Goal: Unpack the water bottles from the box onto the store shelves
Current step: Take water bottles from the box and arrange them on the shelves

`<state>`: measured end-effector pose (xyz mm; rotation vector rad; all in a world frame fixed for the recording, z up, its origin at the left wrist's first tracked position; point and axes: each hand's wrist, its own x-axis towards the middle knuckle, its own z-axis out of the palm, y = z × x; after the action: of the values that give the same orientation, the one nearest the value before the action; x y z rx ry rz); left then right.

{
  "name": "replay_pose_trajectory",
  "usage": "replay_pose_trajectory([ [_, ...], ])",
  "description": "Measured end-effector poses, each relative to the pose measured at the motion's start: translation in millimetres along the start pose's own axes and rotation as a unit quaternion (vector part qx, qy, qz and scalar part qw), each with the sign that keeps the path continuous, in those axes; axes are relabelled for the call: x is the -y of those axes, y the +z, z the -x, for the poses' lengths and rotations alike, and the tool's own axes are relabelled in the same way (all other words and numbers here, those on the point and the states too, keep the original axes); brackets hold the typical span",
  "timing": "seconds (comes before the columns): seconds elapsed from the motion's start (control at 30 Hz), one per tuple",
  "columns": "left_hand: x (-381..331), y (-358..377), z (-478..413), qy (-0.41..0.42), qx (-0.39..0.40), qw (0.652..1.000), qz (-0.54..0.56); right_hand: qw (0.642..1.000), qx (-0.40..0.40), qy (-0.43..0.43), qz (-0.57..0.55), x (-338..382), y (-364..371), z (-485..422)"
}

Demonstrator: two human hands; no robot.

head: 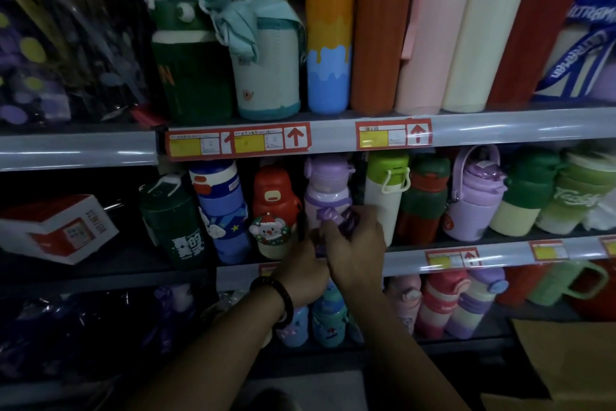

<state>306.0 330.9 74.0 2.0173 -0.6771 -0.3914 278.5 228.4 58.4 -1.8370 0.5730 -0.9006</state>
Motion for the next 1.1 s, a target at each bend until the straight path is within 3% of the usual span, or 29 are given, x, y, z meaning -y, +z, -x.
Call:
replay_pose_trajectory([
  [0.17,6.5,-6.1,-2.6,-0.061,0.055,0.996,-0.021,0.984,-0.033,-0.062,0.165,17.3,-3.5,-5.3],
  [0.4,3.7,-11.2,0.3,-0.08,0.106,0.99,-0.05,0.972,-0.001,-0.069,0.225,10.1,4.4,-11.6],
  [0.57,10.7,-15.7,-1.8,-0.071,0.105,0.991,-0.05,0.962,-0.021,-0.076,0.261,14.7,10.4,-20.6],
  [0.73,20.1,-17.8,-4.9,-0.054,0.042,0.998,0.004,0.967,-0.031,-0.059,0.247,14.4,15.1,-23.5],
  [1.1,8.1,-19.6,-1.6,0.031,0.026,0.998,0.048,0.969,-0.019,-0.082,0.231,2.4,13.9,-22.4],
])
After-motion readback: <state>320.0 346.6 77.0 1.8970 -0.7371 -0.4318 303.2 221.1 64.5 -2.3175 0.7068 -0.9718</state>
